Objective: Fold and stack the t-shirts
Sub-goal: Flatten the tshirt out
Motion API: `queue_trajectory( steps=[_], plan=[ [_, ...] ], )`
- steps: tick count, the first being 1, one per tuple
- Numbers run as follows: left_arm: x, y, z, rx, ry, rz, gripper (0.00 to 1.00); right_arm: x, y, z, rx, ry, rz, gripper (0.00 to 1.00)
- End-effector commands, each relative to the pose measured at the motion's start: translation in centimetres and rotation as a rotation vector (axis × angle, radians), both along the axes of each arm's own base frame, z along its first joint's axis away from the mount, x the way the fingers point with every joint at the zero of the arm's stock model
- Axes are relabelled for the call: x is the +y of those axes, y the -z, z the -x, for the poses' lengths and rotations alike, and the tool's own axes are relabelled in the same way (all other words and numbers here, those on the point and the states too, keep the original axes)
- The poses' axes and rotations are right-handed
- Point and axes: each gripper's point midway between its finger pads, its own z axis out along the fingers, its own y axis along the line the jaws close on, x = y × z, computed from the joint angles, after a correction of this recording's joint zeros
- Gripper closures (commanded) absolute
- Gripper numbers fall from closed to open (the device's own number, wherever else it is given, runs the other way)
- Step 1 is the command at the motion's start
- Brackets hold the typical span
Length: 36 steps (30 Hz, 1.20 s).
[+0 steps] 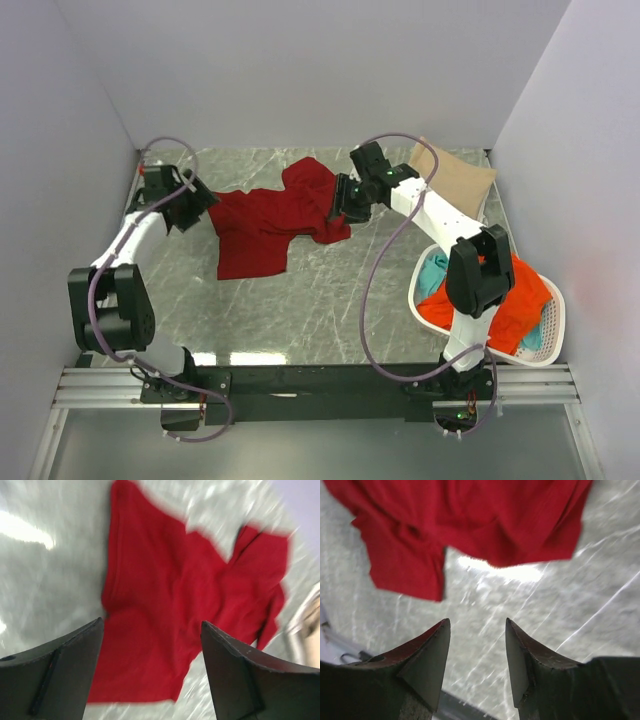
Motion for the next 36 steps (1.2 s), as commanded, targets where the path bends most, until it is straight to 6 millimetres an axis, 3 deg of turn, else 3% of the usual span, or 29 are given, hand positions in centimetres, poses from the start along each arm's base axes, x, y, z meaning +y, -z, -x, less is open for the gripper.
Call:
queue_trajectory(
  steps=[1,5,7,8,10,15,26,31,36],
  plan=[
    [-0.9,2.2,3.2,0.105,-0.012,-0.083,0.17,-0.2,1.0,-2.1,-0.065,-0.015,0.031,0.45],
    [-1.8,3.9,5.5,0.176,-0.027,-0.095,0.19,-0.9,3.1,-3.3,-0.051,-0.018,0.088,0.46],
    [-0.5,4.8,6.3,0.216,-0.091,-0.134,0.22,-0.9,4.3,-3.8,-0.037,-0.018,0.107,0.46],
    [-1.2,5.3,7.0,0.247,-0.076,-0.157,0.24,-0.9,4.6,-4.0,-0.035,-0.015,0.113,0.46],
    [-0.8,5.8,7.5,0.279,-0.110,-0.212,0.24,-1.2,5.9,-4.4,-0.022,-0.004,0.134,0.46],
    [-2.8,7.7,9.3,0.341,-0.083,-0.244,0.25,-1.5,7.9,-5.4,-0.007,0.022,0.161,0.46],
    [-2.2,9.3,11.8,0.370,-0.129,-0.251,0.27,-0.9,8.4,-7.5,-0.036,0.021,0.159,0.46],
    [-2.4,10.3,13.0,0.404,-0.130,-0.237,0.28,-1.0,8.8,-8.0,-0.025,0.022,0.163,0.59],
    [-2.7,11.2,14.0,0.403,-0.131,-0.219,0.39,-1.1,8.6,-8.1,-0.022,0.034,0.149,0.80]
  ],
)
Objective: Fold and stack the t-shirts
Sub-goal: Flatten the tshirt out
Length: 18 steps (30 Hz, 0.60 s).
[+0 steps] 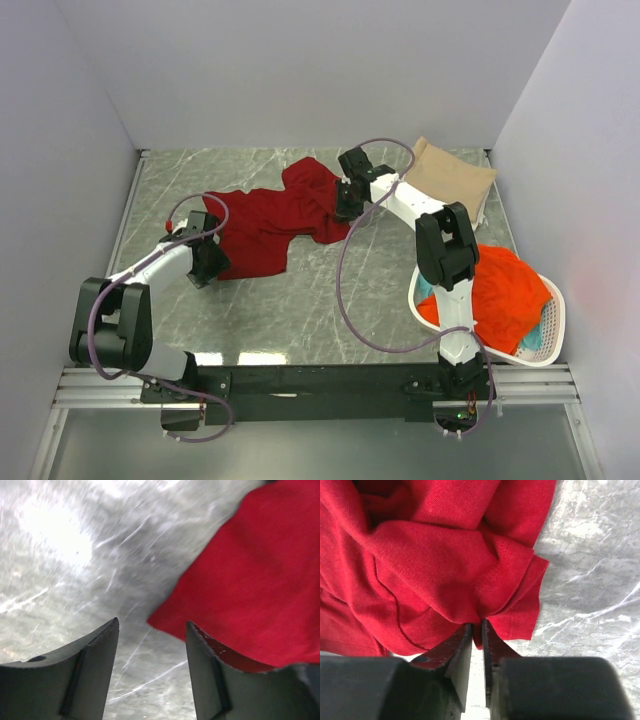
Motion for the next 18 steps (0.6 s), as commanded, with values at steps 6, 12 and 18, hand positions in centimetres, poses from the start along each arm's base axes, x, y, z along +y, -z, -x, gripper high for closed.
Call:
queue_trajectory(
  steps=[6,12,18],
  plan=[
    [-0.4,0.0,-0.5,-0.048,0.002,0.005,0.42,-0.1,-0.7,-1.3,-0.025,0.021,-0.025,0.86],
    [-0.6,0.8,-0.8,-0.054,0.019,0.007,0.43,-0.1,-0.3,-0.9,-0.013,0.022,-0.028,0.88],
    [-0.8,1.7,-0.7,-0.032,0.030,0.010,0.52,0.3,-0.6,-0.9,-0.006,0.032,-0.062,0.92]
  ],
)
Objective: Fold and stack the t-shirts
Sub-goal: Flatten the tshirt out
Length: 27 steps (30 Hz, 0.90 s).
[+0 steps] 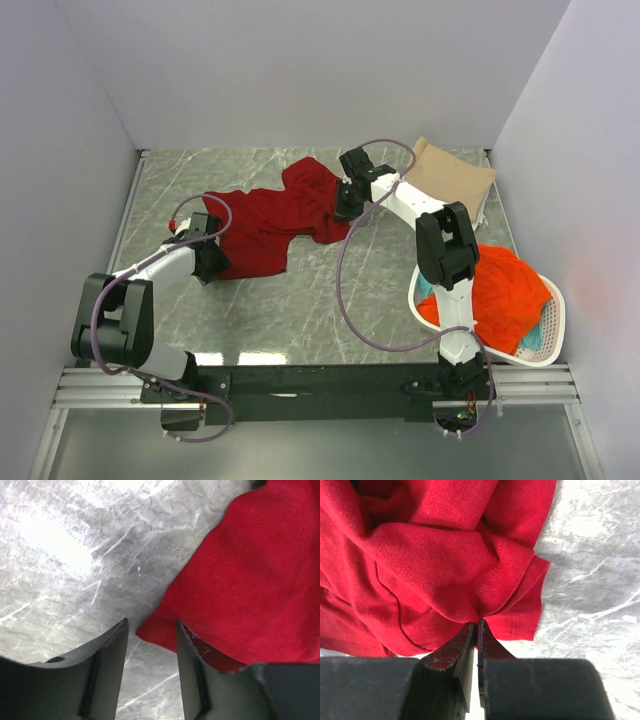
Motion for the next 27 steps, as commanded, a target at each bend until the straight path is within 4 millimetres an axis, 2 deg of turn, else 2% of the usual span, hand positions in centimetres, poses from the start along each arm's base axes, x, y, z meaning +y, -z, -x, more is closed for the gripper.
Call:
queue_trajectory(
  steps=[1,4,5,7,8,10,12,14,15,16,17,18,19,20,21,22,23,27],
  plan=[
    [-0.2,0.7,-0.2,0.005,0.013,0.000,0.53,0.5,-1.0,-0.9,-0.027,0.017,-0.049,0.92],
    [-0.2,1.0,-0.3,0.006,0.020,-0.006,0.64,0.7,-1.2,-0.8,-0.015,0.018,-0.059,0.96],
    [-0.2,1.0,-0.3,0.006,0.020,-0.006,0.75,0.7,-1.3,-0.7,-0.012,0.021,-0.059,0.99],
    [-0.3,0.7,-0.5,-0.004,0.024,-0.001,0.88,0.8,-1.7,-0.4,-0.006,0.020,-0.069,1.00],
    [-0.5,0.4,-0.6,-0.011,0.028,0.012,0.98,0.7,-2.6,-0.4,-0.020,0.021,-0.079,1.00],
    [-0.8,-0.7,-1.3,-0.051,0.034,0.030,0.99,0.6,-3.4,-0.3,-0.028,0.019,-0.088,1.00],
    [-0.9,-2.5,-2.7,-0.098,0.044,0.030,0.99,0.1,-5.0,-0.4,-0.047,0.024,-0.098,1.00],
    [0.1,-4.4,-3.7,-0.131,0.028,0.025,1.00,-0.5,-7.1,-0.4,-0.075,0.023,-0.101,1.00],
    [0.4,-6.4,-5.1,-0.181,0.019,0.039,0.99,-1.1,-7.8,-0.5,-0.088,0.033,-0.102,1.00],
    [2.2,-7.9,-5.9,-0.218,-0.027,0.046,0.99,-1.6,-8.6,-0.4,-0.094,0.039,-0.097,1.00],
    [3.1,-10.1,-7.1,-0.272,-0.045,0.055,0.99,-2.3,-10.3,-0.4,-0.130,0.040,-0.093,1.00],
    [4.1,-11.5,-7.6,-0.306,-0.066,0.070,1.00,-2.7,-11.2,-0.3,-0.145,0.042,-0.087,1.00],
    [6.5,-13.1,-8.0,-0.350,-0.124,0.066,1.00,-3.8,-12.1,-0.3,-0.156,0.052,-0.075,1.00],
    [7.6,-14.4,-8.3,-0.379,-0.143,0.058,0.99,-4.5,-13.9,0.0,-0.188,0.060,-0.075,1.00],
    [8.5,-16.7,-9.1,-0.430,-0.159,0.054,0.99,-5.2,-14.9,-0.1,-0.210,0.073,-0.065,1.00],
    [10.0,-17.9,-9.2,-0.459,-0.189,0.052,1.00,-6.2,-16.2,0.0,-0.228,0.085,-0.056,1.00],
    [10.8,-20.1,-9.9,-0.506,-0.200,0.053,1.00,-7.0,-18.1,0.2,-0.263,0.097,-0.059,1.00],
    [14.2,-24.4,-10.4,-0.605,-0.278,0.082,1.00,-10.2,-23.6,0.9,-0.370,0.155,-0.040,1.00]
  ],
)
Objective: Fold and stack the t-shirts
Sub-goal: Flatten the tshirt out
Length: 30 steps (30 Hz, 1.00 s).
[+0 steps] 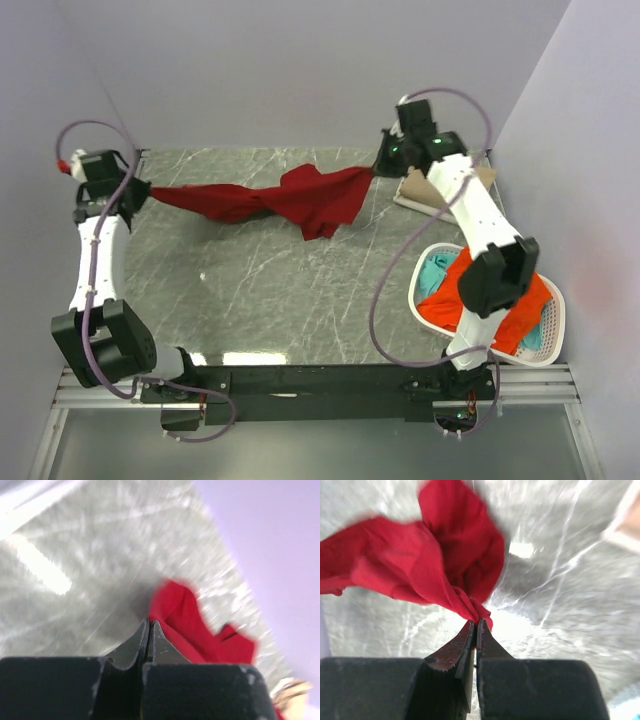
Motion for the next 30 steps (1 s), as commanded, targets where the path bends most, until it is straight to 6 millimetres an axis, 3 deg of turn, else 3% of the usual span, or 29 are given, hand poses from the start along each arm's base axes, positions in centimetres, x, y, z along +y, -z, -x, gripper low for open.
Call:
queue_trajectory(
  steps=[1,4,10,17,18,19,20,23,27,30],
  plan=[
    [2.5,-4.7,0.2,-0.116,-0.033,0.017,1.00,-3.8,-8.0,1.4,-0.157,0.066,0.041,1.00],
    [4.1,-7.8,0.1,-0.208,-0.052,0.063,1.00,-5.8,-12.0,2.5,-0.239,0.099,0.051,1.00],
    [3.7,-16.3,0.6,-0.401,-0.011,0.039,1.00,-7.0,-19.4,5.5,-0.408,0.111,0.026,1.00],
    [3.0,-27.6,5.7,-0.617,-0.048,-0.096,1.00,-9.6,-29.7,10.6,-0.703,0.205,-0.037,1.00],
    [3.1,-28.1,6.3,-0.613,-0.068,-0.112,1.00,-10.0,-30.4,11.1,-0.731,0.223,-0.037,1.00],
    [3.1,-28.9,6.8,-0.622,-0.075,-0.128,1.00,-10.5,-32.4,12.4,-0.801,0.236,-0.057,1.00],
    [3.0,-30.1,7.4,-0.646,-0.077,-0.147,1.00,-10.8,-33.2,13.0,-0.833,0.245,-0.063,1.00],
    [2.5,-31.3,7.8,-0.673,-0.064,-0.152,1.00,-11.7,-35.5,15.1,-0.929,0.275,-0.088,1.00],
    [1.5,-31.6,6.9,-0.700,-0.002,-0.107,1.00,-12.3,-36.6,15.7,-0.974,0.296,-0.083,1.00],
    [0.4,-32.6,6.6,-0.741,0.063,-0.101,1.00,-12.6,-37.3,14.8,-0.989,0.319,-0.069,1.00]
  ],
)
